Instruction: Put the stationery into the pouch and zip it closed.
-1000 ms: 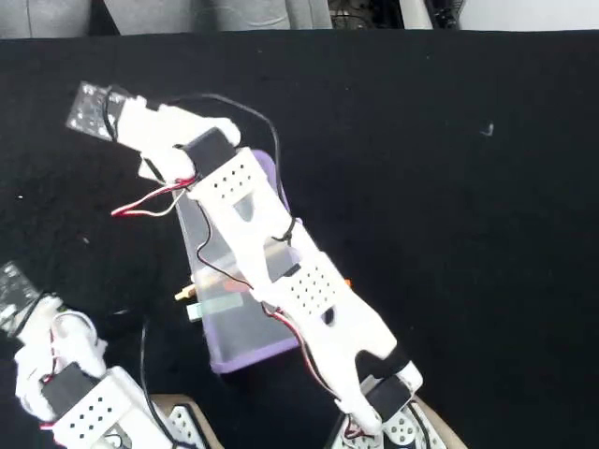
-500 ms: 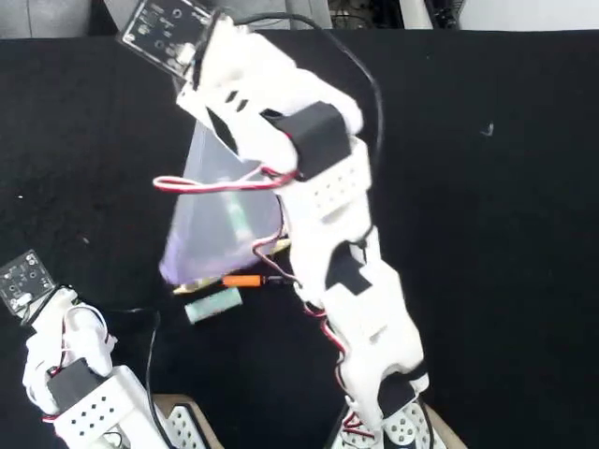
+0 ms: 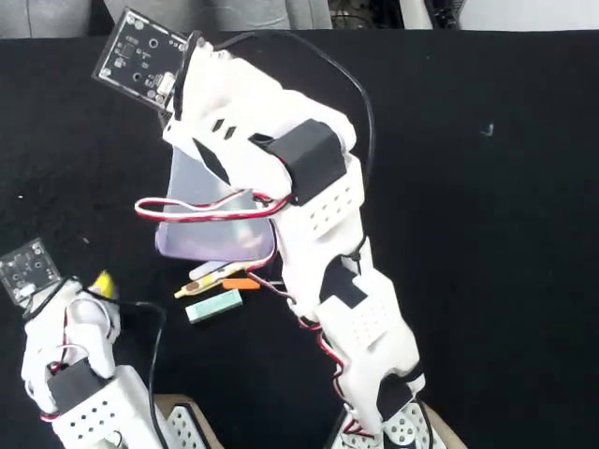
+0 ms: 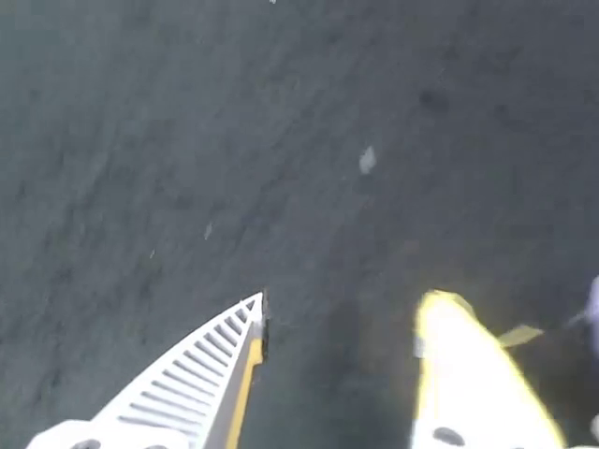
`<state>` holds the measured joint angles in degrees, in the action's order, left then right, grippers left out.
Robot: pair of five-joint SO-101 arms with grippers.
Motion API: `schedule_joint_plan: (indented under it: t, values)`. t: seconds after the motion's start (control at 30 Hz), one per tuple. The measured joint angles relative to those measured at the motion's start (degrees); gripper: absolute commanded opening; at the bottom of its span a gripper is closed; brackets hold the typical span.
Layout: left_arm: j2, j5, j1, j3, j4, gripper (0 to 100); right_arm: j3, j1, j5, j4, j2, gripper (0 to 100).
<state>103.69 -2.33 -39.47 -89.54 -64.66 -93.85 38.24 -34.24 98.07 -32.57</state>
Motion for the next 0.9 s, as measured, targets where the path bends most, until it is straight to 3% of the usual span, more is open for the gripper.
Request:
schedule_joint_plan:
  t: [0.2, 0.57, 0.9]
  values:
    - [0.35, 9.05, 10.73, 8.09, 0.0, 43, 0.0, 0.88, 0.0, 1.23, 1.93, 1.1]
    - [0.62, 11.43, 42.11, 24.0, -4.48, 43, 1.93, 0.88, -2.37, 1.32, 3.87, 1.1]
    - [0.7, 11.43, 44.31, 29.71, -3.43, 43, 10.55, 0.88, -2.55, 1.32, 12.13, 1.1]
